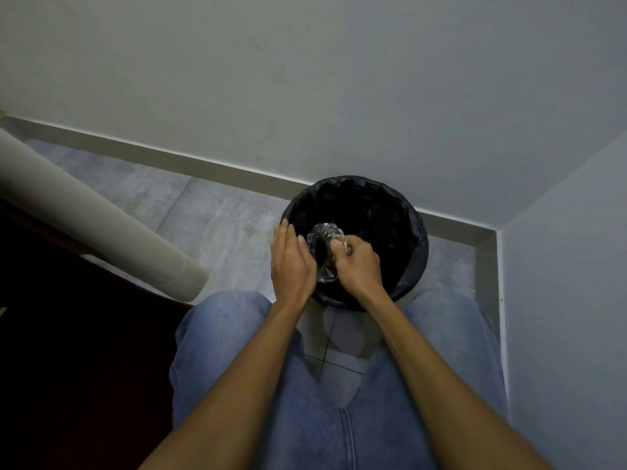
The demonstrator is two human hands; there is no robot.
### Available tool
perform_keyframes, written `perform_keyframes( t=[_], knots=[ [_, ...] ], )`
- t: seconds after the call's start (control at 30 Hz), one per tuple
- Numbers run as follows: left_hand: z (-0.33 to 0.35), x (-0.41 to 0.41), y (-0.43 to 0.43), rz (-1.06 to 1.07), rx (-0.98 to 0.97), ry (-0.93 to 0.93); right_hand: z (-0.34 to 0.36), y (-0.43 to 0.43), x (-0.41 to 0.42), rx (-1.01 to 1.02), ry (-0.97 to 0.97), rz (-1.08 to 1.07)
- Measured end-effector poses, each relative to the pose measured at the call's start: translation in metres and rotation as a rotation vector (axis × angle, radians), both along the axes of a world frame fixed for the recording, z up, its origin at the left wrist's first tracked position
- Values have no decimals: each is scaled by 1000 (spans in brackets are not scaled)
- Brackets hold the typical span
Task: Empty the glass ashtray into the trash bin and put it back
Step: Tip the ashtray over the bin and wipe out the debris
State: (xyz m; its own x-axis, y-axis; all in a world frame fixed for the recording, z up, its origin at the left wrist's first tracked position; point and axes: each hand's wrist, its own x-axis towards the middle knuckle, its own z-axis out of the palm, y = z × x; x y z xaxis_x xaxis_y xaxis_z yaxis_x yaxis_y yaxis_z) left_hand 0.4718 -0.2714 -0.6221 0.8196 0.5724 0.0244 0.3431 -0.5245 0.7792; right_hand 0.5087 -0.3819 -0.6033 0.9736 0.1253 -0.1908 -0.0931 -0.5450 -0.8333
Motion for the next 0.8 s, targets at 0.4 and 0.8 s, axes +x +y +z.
perform_keyframes(
  t=[0.4, 0.8],
  knots=[
    [50, 37, 24, 119, -603, 241, 26, -10, -21, -372, -635, 525],
    [46, 55, 21, 290, -873, 32, 24, -28, 14, 47, -128, -111]
  ],
)
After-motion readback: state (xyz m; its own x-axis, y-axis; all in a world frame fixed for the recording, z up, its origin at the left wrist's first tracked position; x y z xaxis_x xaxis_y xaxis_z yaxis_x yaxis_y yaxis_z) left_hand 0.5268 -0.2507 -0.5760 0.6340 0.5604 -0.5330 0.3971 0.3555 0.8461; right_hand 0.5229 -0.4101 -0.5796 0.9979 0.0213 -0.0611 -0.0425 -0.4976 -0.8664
